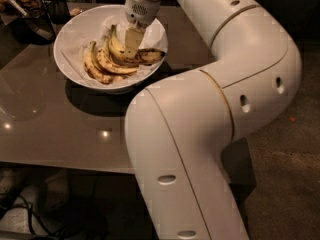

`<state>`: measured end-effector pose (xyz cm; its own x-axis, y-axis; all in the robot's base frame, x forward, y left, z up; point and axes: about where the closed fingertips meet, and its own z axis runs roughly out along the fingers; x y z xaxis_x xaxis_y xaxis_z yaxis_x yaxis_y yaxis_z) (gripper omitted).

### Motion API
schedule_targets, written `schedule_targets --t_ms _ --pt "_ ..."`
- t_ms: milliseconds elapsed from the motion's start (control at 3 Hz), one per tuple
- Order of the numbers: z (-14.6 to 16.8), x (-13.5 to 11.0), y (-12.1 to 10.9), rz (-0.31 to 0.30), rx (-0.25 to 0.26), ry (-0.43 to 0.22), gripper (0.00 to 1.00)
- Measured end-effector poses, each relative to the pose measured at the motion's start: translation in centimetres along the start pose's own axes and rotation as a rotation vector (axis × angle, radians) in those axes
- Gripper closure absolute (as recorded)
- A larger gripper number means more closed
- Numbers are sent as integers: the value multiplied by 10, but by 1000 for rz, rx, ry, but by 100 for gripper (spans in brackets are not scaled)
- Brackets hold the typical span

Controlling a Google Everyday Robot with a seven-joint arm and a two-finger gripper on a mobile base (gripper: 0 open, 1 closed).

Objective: Pick banana from white bowl

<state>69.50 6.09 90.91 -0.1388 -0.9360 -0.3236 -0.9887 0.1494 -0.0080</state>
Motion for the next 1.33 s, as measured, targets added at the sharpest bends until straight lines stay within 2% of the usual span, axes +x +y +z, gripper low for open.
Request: schedule_targets --t_ms 667,1000,1333 --pt "-35 2 22 -93 94 -64 100" --pt "-37 4 26 -93 93 -65 100" --pt "-37 4 26 -93 93 -65 81"
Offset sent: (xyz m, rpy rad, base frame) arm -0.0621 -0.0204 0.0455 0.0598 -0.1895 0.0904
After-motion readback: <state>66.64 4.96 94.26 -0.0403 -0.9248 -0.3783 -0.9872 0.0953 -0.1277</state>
